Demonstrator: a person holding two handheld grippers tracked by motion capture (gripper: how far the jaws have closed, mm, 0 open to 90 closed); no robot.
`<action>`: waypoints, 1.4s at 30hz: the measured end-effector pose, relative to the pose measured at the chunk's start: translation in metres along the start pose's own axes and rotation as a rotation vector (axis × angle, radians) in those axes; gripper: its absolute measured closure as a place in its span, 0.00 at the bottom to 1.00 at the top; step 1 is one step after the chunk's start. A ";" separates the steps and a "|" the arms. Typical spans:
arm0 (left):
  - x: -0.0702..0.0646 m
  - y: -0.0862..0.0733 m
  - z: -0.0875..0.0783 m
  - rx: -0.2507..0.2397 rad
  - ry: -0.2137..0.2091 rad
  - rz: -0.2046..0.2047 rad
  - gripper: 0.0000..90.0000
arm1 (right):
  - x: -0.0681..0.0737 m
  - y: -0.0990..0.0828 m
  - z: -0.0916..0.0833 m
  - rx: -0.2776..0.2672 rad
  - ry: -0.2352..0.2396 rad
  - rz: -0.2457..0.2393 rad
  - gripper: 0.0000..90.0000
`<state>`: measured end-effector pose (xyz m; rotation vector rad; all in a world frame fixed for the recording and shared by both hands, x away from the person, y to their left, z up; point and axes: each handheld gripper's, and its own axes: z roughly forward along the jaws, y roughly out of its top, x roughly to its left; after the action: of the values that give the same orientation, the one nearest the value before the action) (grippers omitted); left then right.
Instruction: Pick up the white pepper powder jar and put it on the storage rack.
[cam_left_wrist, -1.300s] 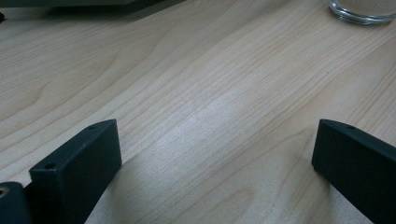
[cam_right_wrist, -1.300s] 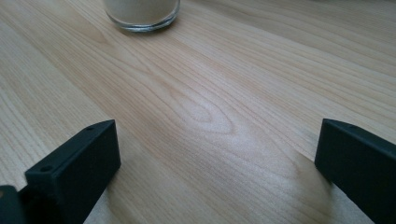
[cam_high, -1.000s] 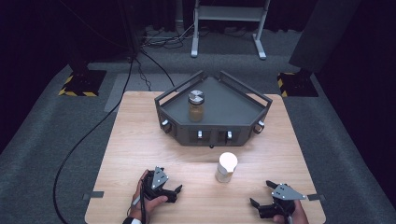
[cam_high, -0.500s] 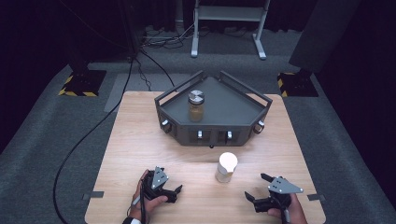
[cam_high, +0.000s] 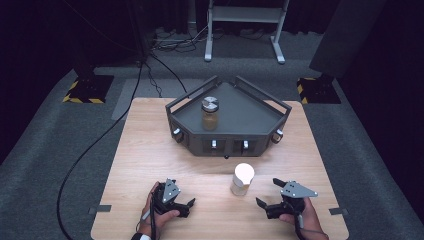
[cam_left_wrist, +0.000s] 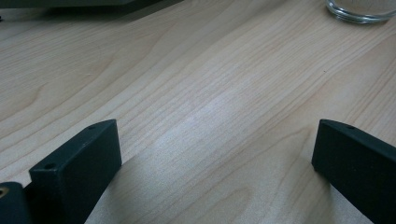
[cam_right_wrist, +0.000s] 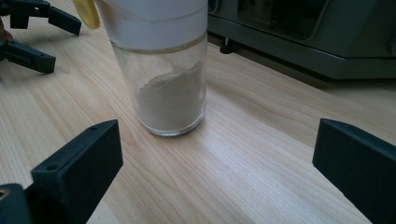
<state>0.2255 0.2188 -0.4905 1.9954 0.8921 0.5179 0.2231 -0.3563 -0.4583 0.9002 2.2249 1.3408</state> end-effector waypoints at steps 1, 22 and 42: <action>0.000 0.000 0.000 0.000 0.000 0.000 0.02 | -0.001 0.001 0.001 -0.002 0.005 0.002 0.01; 0.001 0.000 0.000 0.001 -0.004 0.000 0.02 | 0.000 0.026 0.034 -0.022 0.059 -0.038 0.02; 0.001 0.000 0.000 0.001 -0.007 -0.001 0.02 | -0.002 0.024 0.061 -0.075 0.114 0.019 0.06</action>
<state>0.2265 0.2195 -0.4904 1.9963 0.8894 0.5102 0.2698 -0.3109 -0.4660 0.8390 2.2381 1.5091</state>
